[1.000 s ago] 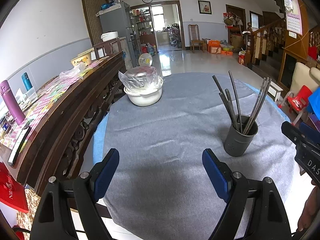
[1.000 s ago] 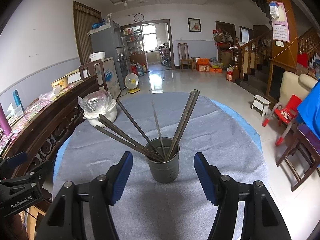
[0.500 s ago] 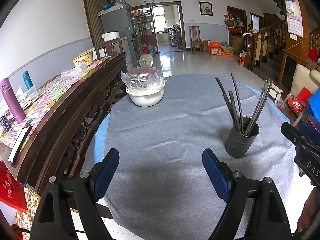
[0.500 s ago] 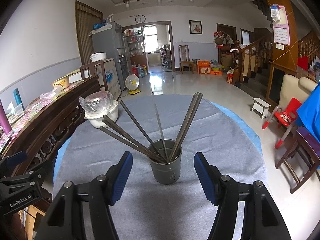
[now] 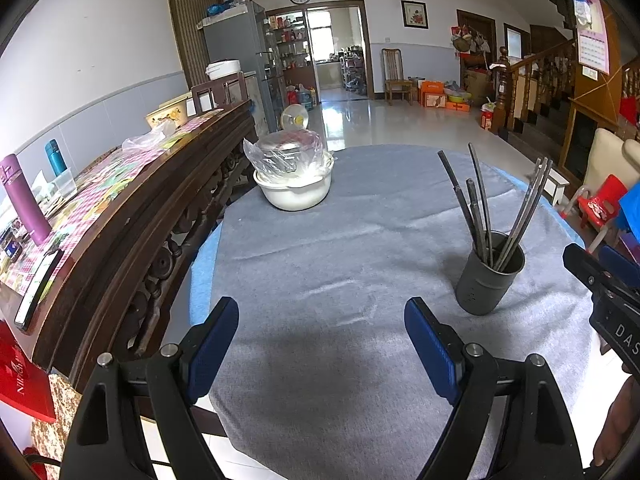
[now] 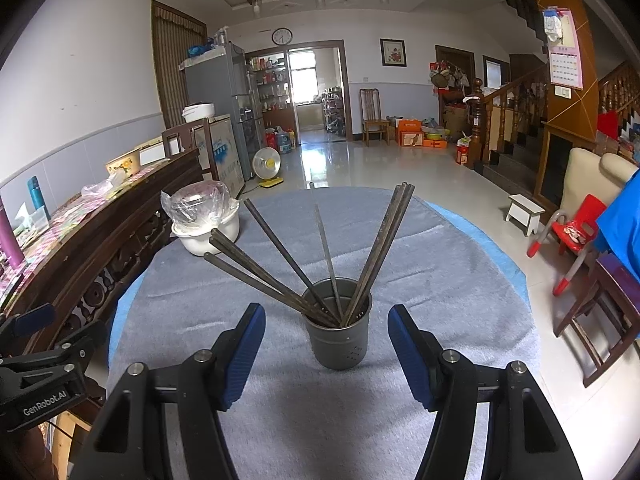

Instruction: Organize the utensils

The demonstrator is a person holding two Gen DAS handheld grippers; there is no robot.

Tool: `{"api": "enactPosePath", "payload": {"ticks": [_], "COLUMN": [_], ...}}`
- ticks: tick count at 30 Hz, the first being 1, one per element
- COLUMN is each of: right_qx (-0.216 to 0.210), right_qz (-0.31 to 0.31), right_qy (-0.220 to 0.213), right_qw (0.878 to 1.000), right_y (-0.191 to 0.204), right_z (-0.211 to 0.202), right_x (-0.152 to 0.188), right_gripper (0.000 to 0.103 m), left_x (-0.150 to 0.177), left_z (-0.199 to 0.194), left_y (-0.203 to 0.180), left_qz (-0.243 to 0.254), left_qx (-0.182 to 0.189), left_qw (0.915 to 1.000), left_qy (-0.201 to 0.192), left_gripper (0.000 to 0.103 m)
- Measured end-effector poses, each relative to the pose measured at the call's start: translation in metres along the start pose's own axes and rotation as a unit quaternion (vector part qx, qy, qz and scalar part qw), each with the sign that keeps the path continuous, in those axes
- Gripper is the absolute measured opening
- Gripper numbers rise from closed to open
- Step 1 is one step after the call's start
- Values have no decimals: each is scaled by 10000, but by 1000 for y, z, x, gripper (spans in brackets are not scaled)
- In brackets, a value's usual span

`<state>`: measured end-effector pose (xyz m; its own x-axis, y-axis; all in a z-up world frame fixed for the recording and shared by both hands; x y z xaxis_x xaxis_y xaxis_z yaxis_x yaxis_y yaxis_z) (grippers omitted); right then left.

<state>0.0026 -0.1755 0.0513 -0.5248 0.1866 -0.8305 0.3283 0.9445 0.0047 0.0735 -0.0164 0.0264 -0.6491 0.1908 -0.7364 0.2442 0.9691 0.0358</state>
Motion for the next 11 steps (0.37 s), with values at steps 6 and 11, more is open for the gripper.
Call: {"api": "enactPosePath", "payload": {"ticks": [6,11], "right_qx": [-10,107], "right_qz": [76,270], "right_qy": [60,166], "right_qw": [10000,9994], "right_y": [-3,-29], "right_z": [9,31], "right_x": [1,5], "right_gripper": [68,68], "left_x": [-1,3], "left_z": [9,46], "left_y": [-4,6], "left_qz": [50,-194], "left_qx": [-6,279], "left_qw": [10000,9984], "left_qy": [77,460], "left_gripper": [85,85]}}
Point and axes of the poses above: each gripper's, at about its wrist camera, not at the fingertips, and z roughly the way its jaws point, y to its left, x to its underside, the point moved 1 cm from there along z, roughly the way its jaws point, and after that the axes turned 7 degrees about x, right-handed, at the moved point
